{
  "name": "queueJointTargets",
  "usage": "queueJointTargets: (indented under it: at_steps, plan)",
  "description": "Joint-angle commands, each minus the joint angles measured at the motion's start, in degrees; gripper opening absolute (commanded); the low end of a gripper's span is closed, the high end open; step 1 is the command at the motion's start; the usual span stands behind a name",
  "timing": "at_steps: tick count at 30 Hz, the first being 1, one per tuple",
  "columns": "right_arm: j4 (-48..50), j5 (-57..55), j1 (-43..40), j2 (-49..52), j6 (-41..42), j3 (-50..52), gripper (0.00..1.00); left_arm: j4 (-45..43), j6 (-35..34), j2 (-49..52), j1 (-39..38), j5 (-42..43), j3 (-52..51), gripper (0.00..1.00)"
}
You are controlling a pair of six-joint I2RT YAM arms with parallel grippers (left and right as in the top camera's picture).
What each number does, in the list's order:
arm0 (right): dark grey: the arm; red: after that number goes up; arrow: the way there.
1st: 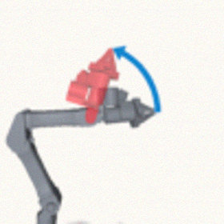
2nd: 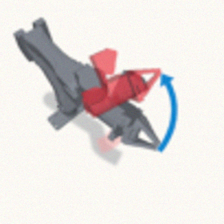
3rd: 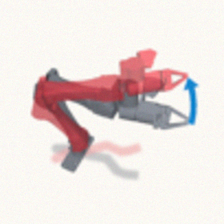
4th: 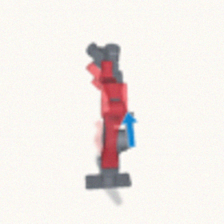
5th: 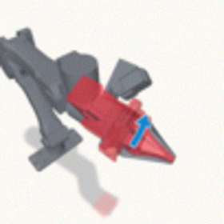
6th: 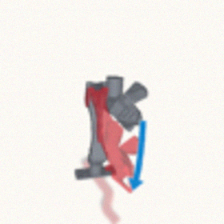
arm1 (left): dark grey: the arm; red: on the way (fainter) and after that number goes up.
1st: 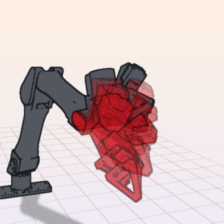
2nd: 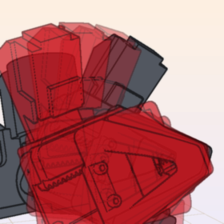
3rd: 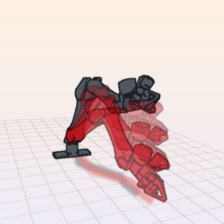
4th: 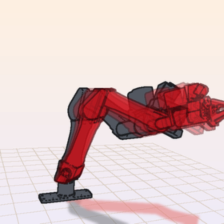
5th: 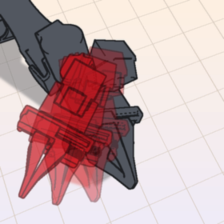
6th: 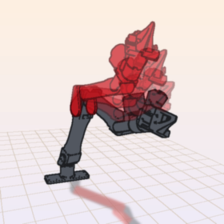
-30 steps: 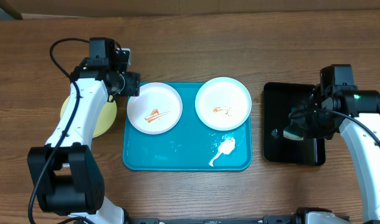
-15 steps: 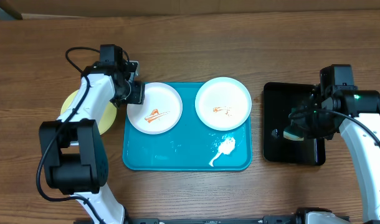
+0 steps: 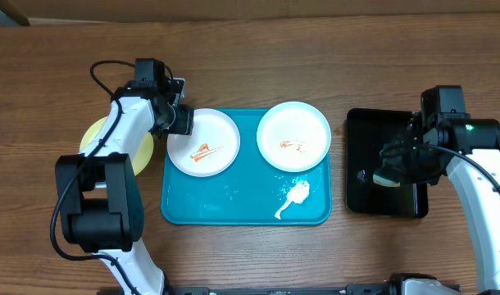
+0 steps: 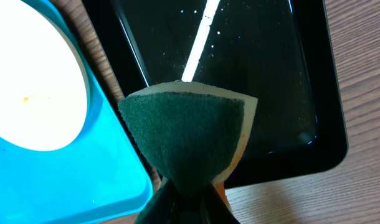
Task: Clean dirty plates on tray and stack at the side
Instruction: 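Move the left gripper to the rim of the left white plate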
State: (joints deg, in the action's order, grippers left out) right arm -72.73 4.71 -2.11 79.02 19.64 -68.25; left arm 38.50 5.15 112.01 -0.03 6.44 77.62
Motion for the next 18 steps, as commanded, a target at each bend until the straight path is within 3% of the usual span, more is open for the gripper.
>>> queueJointTargets:
  at_steps: [1, 18]
  plan:
    - [0.2, 0.5, -0.2, -0.7, -0.2, -0.3, 0.08, -0.4, 1.5, 0.9, -0.5, 0.7, 0.8, 0.65]
    - [0.1, 0.5, -0.2, -0.7, -0.2, -0.3, 0.08, -0.8, 1.5, 1.2, -0.8, 1.1, -0.3, 0.63]
